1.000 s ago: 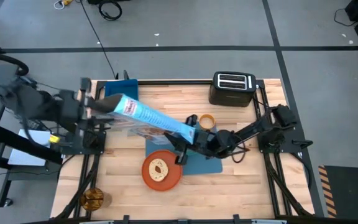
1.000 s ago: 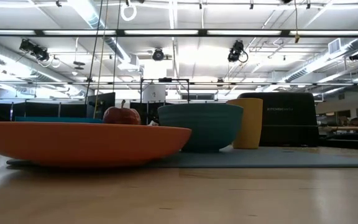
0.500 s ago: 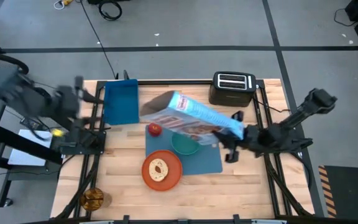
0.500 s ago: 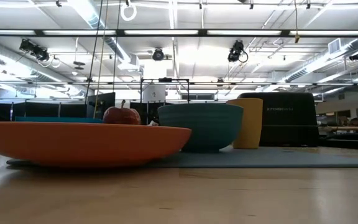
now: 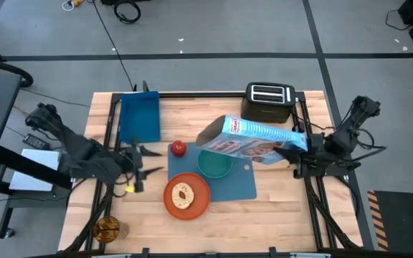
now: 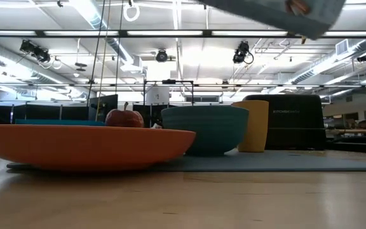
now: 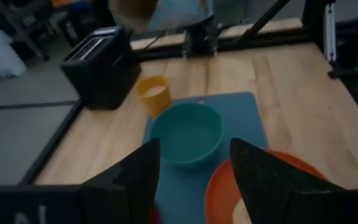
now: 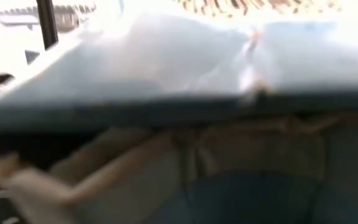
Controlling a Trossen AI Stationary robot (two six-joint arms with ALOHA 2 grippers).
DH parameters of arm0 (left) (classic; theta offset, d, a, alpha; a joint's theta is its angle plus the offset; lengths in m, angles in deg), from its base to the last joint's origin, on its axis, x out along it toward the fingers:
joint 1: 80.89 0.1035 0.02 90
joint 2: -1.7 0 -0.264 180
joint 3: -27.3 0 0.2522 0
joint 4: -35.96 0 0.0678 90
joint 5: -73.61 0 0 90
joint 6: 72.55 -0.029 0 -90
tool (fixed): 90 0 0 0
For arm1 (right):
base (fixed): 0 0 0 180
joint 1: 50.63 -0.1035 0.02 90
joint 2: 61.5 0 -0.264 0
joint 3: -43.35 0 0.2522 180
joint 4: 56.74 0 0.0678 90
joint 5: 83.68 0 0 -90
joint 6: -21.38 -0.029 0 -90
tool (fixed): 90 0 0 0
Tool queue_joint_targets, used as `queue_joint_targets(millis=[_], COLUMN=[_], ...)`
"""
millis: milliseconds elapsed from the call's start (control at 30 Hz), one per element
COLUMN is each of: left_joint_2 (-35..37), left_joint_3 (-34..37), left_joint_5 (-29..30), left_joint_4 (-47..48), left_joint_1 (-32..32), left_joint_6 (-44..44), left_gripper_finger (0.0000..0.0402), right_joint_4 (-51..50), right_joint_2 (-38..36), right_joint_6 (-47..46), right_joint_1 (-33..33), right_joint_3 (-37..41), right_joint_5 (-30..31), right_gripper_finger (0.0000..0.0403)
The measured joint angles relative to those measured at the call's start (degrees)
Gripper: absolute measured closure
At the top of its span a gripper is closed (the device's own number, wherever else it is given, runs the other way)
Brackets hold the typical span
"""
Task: Arrange a breakfast setting
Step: Pour the cereals from the blue cereal box into the green bowl
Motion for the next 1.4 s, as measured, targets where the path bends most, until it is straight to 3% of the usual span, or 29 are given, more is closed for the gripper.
queue_joint_targets(millis=[233,367,500,700,900,1167,1400], left_joint_2=[0.0,0.0,-0.1,-0.1,-0.1,-0.1,-0.1], left_joint_3=[17.7,22.9,26.0,26.9,26.9,26.9,26.9], left_joint_5=[-0.2,-0.2,-0.9,-1.1,-1.7,-2.1,-2.1], left_joint_4=[-30.7,-38.6,-42.8,-44.3,-44.2,-44.1,-44.2], left_joint_1=[0.0,0.1,1.6,6.6,9.6,12.3,13.7], left_joint_6=[-7.8,-7.8,-5.5,-4.7,-5.5,-7.1,-7.4], left_gripper_finger=[0.0200,0.0200,0.0200,0.0200,0.0200,0.0200,0.0200], right_joint_4=[-20.3,-33.6,-41.5,-56.3,-64.6,-64.9,-64.3], right_joint_2=[-16.5,-24.2,-27.1,-23.2,-15.3,-4.1,1.2], right_joint_6=[-5.8,-10.8,-14.7,-20.8,-24.2,-23.5,-22.2], right_joint_1=[-1.2,-1.5,-1.5,-1.5,-0.9,3.0,8.4], right_joint_3=[0.0,0.0,-0.2,-7.3,-12.3,-15.1,-16.7], right_joint_5=[-4.0,-5.7,-8.2,-8.8,-9.3,-11.7,-12.5], right_gripper_finger=[0.0279,0.0279,0.0279,0.0279,0.0279,0.0279,0.0280])
